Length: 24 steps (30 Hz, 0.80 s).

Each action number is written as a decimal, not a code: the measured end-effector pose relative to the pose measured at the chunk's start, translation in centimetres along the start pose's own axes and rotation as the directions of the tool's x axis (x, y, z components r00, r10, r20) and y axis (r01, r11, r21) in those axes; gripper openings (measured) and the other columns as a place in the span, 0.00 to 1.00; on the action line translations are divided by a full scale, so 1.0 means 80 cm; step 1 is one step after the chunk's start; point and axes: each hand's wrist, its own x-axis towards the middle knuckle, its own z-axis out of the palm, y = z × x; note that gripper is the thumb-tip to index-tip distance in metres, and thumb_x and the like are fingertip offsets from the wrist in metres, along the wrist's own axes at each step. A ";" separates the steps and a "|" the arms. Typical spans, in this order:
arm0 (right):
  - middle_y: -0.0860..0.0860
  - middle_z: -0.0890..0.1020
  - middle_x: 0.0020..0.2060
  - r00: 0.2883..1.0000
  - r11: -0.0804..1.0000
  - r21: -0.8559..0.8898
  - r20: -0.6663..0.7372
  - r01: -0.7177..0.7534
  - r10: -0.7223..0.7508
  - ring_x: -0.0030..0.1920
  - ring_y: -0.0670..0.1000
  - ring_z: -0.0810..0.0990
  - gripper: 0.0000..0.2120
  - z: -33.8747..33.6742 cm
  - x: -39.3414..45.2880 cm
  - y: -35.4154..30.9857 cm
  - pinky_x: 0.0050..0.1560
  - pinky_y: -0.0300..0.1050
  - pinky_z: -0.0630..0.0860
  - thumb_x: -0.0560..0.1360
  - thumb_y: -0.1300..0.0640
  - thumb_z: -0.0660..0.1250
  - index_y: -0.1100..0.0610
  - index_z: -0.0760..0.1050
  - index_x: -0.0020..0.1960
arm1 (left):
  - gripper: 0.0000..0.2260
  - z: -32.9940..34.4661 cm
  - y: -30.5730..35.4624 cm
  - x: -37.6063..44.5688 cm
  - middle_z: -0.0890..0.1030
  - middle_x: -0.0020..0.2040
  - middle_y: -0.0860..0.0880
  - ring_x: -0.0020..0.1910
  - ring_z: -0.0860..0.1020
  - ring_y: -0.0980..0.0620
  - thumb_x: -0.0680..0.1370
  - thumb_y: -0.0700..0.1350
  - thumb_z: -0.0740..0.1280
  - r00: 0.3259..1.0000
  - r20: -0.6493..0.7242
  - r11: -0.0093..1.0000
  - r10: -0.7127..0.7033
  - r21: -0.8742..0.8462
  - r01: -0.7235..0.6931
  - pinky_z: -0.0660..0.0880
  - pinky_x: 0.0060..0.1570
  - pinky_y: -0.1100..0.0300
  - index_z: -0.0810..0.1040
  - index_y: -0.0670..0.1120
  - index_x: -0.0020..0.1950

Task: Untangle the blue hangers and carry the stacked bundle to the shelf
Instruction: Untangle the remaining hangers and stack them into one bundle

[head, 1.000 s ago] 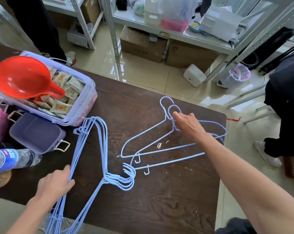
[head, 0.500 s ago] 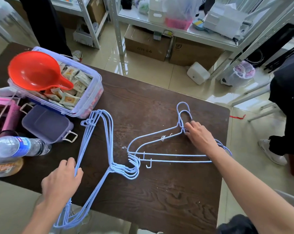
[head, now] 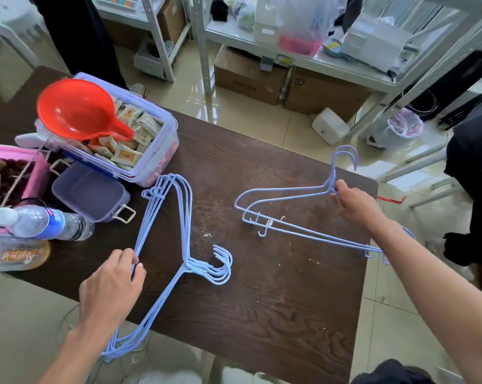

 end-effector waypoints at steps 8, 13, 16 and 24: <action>0.59 0.74 0.30 0.855 0.931 -0.016 -0.391 0.364 -0.341 0.29 0.67 0.79 0.10 -0.100 -0.074 -0.090 0.28 0.53 0.72 0.87 0.48 0.52 0.56 0.62 0.55 | 0.22 -0.018 0.098 0.003 0.87 0.50 0.42 0.52 0.85 0.38 0.84 0.56 0.57 0.581 0.798 0.326 0.162 -0.599 0.732 0.81 0.51 0.46 0.83 0.41 0.57; 0.47 0.75 0.44 0.533 0.613 0.000 -0.496 0.790 -0.686 0.41 0.52 0.76 0.13 -0.102 -0.126 -0.178 0.44 0.45 0.73 0.87 0.50 0.54 0.56 0.72 0.52 | 0.42 -0.049 0.069 0.085 0.68 0.76 0.35 0.66 0.78 0.37 0.79 0.71 0.50 0.402 0.514 -0.226 0.758 -0.371 0.901 0.78 0.60 0.44 0.64 0.40 0.79; 0.50 0.71 0.42 0.435 0.549 -0.136 -0.468 0.824 -0.769 0.42 0.55 0.71 0.07 -0.083 -0.138 -0.210 0.50 0.50 0.70 0.83 0.60 0.64 0.56 0.69 0.47 | 0.43 -0.067 0.040 0.114 0.60 0.81 0.38 0.68 0.77 0.37 0.78 0.74 0.53 0.432 0.325 -0.327 0.841 -0.332 0.885 0.77 0.63 0.46 0.54 0.46 0.83; 0.54 0.76 0.50 0.687 0.758 0.234 -0.633 0.609 -0.357 0.54 0.56 0.74 0.07 -0.022 -0.126 -0.269 0.58 0.51 0.70 0.79 0.61 0.63 0.54 0.66 0.46 | 0.24 -0.055 0.036 0.058 0.69 0.30 0.48 0.24 0.62 0.56 0.72 0.63 0.75 0.564 0.568 0.298 0.599 -0.812 0.502 0.59 0.22 0.67 0.81 0.42 0.51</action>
